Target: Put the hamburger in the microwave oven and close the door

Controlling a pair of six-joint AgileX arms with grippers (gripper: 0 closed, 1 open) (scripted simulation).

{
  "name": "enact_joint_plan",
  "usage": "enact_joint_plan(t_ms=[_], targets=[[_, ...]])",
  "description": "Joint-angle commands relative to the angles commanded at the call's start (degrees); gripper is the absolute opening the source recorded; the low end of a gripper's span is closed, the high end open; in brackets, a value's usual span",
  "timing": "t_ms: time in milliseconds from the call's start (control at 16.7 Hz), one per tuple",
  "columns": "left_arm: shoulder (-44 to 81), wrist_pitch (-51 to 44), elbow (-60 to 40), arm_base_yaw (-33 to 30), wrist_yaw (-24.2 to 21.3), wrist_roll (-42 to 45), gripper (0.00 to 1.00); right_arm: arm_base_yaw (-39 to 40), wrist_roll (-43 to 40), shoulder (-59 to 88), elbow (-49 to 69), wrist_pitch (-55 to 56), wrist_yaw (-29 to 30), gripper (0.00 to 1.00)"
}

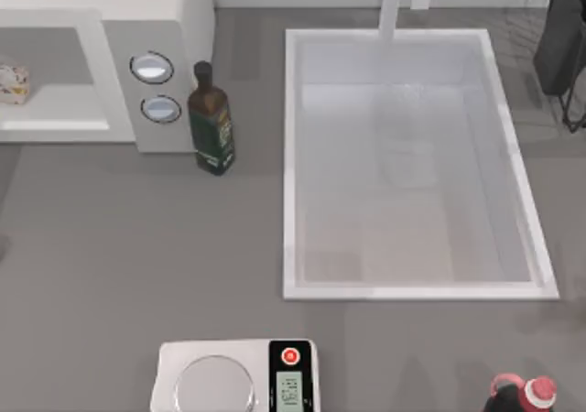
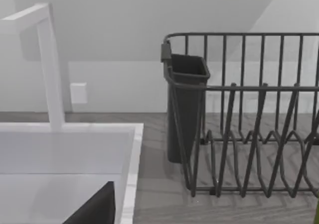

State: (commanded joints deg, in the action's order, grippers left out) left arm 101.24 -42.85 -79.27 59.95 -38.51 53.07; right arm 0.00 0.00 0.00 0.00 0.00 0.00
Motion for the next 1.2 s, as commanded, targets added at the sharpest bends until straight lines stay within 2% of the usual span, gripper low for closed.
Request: enact_joint_plan(t_ms=[540,960,1200], targets=[[6.31,19.44,13.40,0.37,-0.17,0.24,0.00,0.00,0.00,0.00,0.00,0.00,0.00,1.00],[5.57,21.16,15.19,-0.41,-0.07,-0.34,0.00,0.00,0.00,0.00,0.00,0.00,0.00,1.00],[-1.34,25.09,24.25,-4.67,1.68,-4.55,0.00,0.00,0.00,0.00,0.00,0.00,0.00,1.00]])
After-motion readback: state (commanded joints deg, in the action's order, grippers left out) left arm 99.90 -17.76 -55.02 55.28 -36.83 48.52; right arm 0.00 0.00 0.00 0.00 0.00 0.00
